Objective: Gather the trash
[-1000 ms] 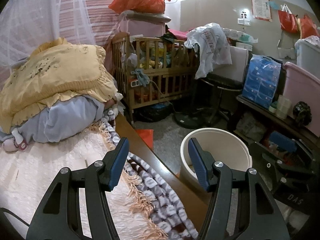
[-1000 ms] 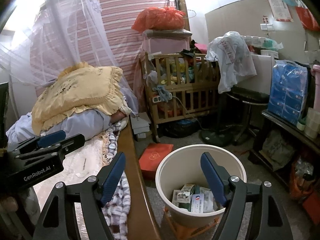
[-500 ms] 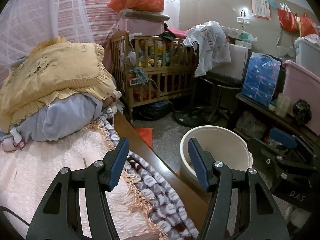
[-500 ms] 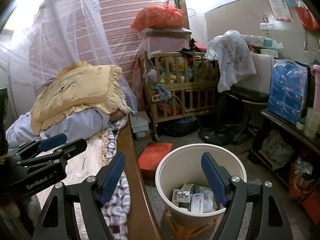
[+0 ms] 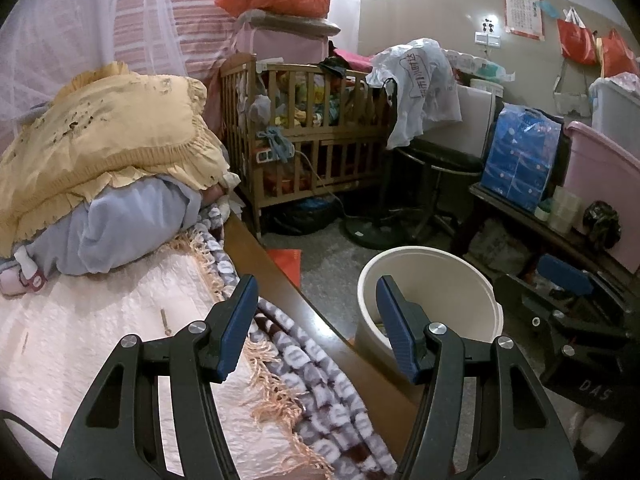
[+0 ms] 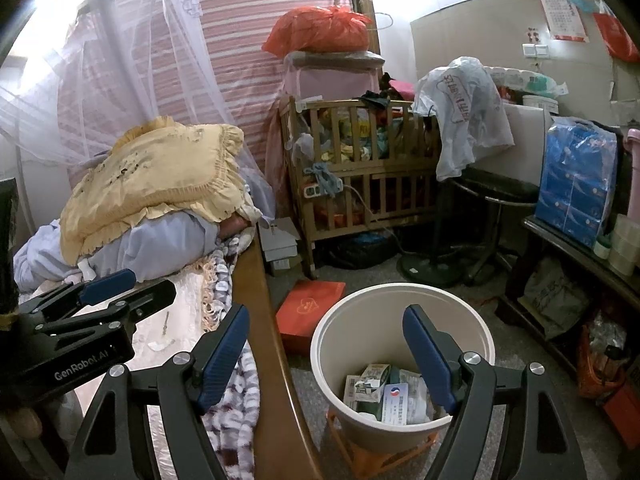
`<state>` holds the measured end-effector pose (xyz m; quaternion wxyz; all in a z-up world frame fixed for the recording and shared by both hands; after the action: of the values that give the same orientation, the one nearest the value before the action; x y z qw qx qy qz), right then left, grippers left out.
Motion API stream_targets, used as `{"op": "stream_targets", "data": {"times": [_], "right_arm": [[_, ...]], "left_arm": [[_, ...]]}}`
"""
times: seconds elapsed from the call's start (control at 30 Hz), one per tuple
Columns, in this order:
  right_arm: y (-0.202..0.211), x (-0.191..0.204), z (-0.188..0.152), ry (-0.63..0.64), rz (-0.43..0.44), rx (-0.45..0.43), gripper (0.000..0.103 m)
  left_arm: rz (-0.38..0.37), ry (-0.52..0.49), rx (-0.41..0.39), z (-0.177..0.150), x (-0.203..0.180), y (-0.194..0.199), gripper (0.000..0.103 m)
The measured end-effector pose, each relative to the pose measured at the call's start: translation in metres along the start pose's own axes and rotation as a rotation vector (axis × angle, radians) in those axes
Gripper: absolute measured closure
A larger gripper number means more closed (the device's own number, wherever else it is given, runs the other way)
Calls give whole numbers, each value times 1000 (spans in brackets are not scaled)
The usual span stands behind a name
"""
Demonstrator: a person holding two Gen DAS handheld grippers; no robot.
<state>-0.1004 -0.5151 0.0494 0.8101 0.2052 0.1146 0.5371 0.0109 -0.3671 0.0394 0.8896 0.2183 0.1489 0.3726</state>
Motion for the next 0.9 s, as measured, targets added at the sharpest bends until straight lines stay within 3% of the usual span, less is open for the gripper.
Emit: {"op": "stream_targets", "data": {"times": [0.9], "right_arm": [[-7, -6, -10, -9, -4, 16, 22]], "left_arm": [[-11, 6, 16, -8, 2, -6, 43]]}}
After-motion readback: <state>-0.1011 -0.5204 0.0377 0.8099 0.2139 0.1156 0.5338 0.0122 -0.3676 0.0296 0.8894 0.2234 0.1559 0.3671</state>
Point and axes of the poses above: each gripper's, at about its wrist camera, not at the fingertips, and y roughly against the way its jaws point, x to its left, z to its top, the point moved 4 cm from there along -y, roughly the way its jaws point, and after that the axes turned 4 degrees about -z, right-handed, at the moved point
